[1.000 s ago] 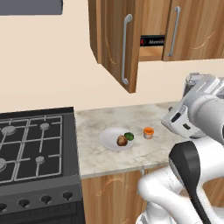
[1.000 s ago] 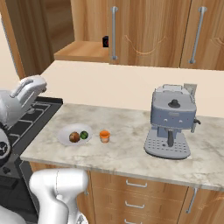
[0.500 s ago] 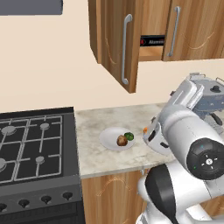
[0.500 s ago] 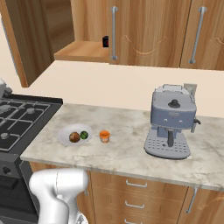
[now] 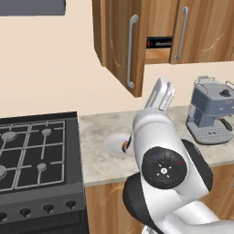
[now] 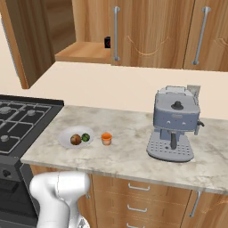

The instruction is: Pick the avocado and bread from the counter and place them on the plate. Then pick the jam from the cabinet and place it next to the plate. Lastly close the cabinet door.

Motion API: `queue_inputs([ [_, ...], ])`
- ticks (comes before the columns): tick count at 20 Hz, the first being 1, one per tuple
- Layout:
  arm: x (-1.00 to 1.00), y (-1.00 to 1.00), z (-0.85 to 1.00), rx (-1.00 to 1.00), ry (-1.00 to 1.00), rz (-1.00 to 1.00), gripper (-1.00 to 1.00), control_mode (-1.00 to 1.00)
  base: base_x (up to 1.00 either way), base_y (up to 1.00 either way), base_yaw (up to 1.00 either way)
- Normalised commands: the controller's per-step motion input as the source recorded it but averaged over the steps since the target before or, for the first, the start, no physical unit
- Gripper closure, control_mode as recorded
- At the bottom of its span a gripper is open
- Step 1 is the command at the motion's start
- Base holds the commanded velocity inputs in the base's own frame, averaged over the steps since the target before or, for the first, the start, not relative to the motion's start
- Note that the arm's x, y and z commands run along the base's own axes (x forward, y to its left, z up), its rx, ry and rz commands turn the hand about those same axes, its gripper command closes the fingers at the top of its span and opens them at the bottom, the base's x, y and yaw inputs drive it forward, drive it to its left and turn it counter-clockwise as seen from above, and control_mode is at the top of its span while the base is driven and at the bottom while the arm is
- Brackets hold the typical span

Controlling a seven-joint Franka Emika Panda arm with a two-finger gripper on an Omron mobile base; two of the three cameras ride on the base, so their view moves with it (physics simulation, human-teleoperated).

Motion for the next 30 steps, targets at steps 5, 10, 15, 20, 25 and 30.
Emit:
queue_inputs([
  [5,0.61,0.22,0.04,-0.14,0.0,0.0,-1.0,-1.0,0.0,0.0,0.0],
  [10,0.68,0.29,0.0,-0.1,0.0,0.0,-1.0,-1.0,0.0,0.0,0.0],
  [15,0.49,0.09,0.0,-0.05,0.0,-0.02,-1.0,-1.0,0.0,0.0,0.0],
  [20,0.15,-0.07,0.04,-0.03,0.0,-0.1,-1.0,-1.0,0.0,0.0,0.0],
  [25,0.0,-0.34,0.1,-0.02,0.0,-0.09,-1.0,-1.0,0.0,0.0,0.0],
  [30,0.0,-0.5,0.07,0.0,0.0,-0.08,-1.0,-1.0,0.0,0.0,0.0],
])
